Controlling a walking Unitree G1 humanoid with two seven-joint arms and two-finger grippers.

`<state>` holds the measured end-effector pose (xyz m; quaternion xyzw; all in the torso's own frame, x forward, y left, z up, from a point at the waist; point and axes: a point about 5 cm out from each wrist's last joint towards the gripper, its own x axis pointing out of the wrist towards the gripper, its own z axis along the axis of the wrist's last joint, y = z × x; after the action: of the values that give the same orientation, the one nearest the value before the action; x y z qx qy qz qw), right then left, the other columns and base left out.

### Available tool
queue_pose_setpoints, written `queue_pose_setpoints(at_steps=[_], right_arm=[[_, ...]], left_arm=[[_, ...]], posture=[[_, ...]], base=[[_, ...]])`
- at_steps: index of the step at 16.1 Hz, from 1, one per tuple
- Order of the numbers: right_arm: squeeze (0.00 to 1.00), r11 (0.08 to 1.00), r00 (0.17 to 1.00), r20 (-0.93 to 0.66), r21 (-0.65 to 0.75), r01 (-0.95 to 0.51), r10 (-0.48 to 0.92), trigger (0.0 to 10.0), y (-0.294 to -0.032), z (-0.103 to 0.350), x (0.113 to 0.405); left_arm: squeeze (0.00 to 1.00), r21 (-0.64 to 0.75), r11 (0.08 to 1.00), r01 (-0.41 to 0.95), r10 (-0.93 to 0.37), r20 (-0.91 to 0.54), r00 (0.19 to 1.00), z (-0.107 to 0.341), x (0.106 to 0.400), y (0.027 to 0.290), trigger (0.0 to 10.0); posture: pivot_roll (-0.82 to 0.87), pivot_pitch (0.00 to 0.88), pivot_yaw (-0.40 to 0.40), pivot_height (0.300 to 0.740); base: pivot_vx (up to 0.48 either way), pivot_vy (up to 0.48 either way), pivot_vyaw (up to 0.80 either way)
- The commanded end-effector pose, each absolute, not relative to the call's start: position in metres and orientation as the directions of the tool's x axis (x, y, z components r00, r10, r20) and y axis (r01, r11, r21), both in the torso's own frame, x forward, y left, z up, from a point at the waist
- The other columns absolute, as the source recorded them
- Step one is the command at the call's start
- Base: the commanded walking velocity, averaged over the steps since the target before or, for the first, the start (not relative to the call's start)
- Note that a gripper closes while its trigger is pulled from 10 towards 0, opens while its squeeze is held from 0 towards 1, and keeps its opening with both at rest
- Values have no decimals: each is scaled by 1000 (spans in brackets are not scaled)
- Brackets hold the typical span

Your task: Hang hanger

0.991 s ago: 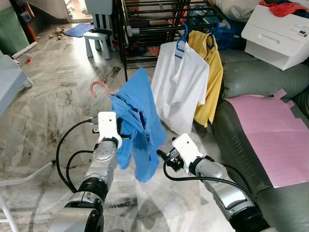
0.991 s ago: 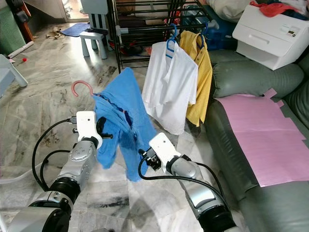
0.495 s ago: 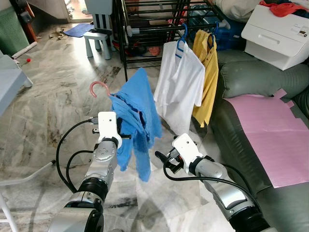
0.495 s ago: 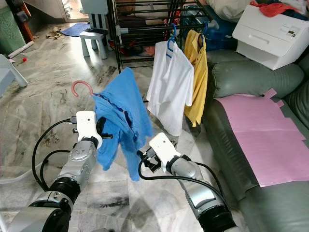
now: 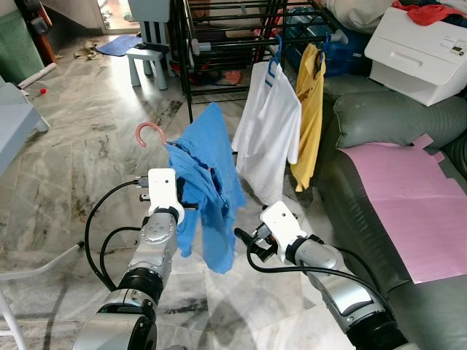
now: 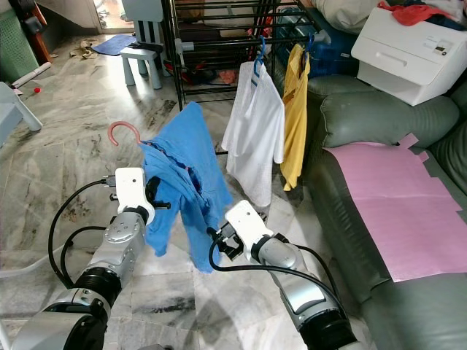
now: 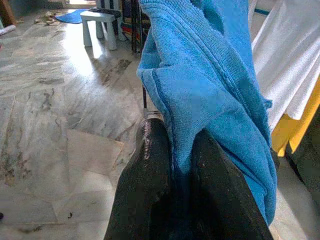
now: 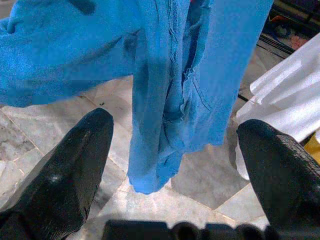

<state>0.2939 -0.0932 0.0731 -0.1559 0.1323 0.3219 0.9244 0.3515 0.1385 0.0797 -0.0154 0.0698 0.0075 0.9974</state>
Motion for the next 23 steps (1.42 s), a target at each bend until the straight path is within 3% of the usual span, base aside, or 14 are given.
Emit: queue_pose_setpoints(at_steps=[1, 2, 3, 5, 10, 13, 14, 15, 18, 19, 23], right_arm=[[1000, 748, 770, -333, -223, -625, 544, 10000, -91, 78, 297], [1000, 740, 756, -333, -203, -641, 563, 10000, -92, 76, 295], [1000, 996, 917, -392, -19, -85, 71, 10000, -173, 30, 299], [1000, 972, 851, -491, 35, 231, -184, 10000, -205, -2, 278], [1000, 973, 801, -569, 6, 232, -187, 10000, -205, -25, 263], [1000, 995, 757, -652, 37, 95, -48, 10000, -190, -41, 250], [580, 998, 739, -674, 46, 40, 2, 10000, -184, -46, 244], [0, 999, 725, -688, 47, 1, 32, 10000, -180, -50, 241], [0, 996, 674, -734, 59, -62, 86, 10000, -166, -61, 227], [0, 996, 668, -739, 56, -69, 87, 10000, -165, -62, 225], [0, 996, 668, -739, 56, -69, 87, 10000, -165, -62, 225]], left_arm=[[0, -34, 999, -15, 11, -103, 995, 90, 356, 137, 10000], [0, -21, 1000, -14, 12, -106, 994, 89, 356, 138, 10000], [0, 341, 937, 80, 14, -264, 964, 26, 311, 166, 10000], [0, 445, 881, 163, 23, -384, 923, -8, 278, 180, 10000], [0, 447, 878, 173, 66, -471, 880, -24, 266, 184, 10000], [0, 397, 909, 129, 114, -533, 838, -31, 260, 186, 10000], [0, 389, 909, 146, 110, -564, 818, -36, 256, 186, 10000], [0, 382, 909, 165, 101, -588, 802, -39, 252, 185, 10000], [0, 331, 922, 200, 88, -681, 727, -54, 233, 185, 10000], [0, 323, 924, 203, 85, -692, 717, -56, 231, 186, 10000], [0, 323, 924, 203, 85, -692, 717, -56, 231, 186, 10000]], posture=[[-111, 18, 57, 740], [-112, 0, 0, 740], [-85, 0, 0, 740], [-92, 0, 0, 740], [-110, 0, 0, 740], [-118, 0, 0, 740], [-120, 0, 0, 740], [-121, 0, 0, 740], [-143, 0, 0, 740], [-143, 0, 106, 740], [-143, 0, 106, 740]], base=[[0, 0, 0], [0, 0, 0], [0, 0, 0], [0, 0, 0], [0, 0, 0], [0, 0, 0], [0, 0, 0], [0, 0, 0], [0, 0, 0], [0, 0, 0], [0, 0, 0]])
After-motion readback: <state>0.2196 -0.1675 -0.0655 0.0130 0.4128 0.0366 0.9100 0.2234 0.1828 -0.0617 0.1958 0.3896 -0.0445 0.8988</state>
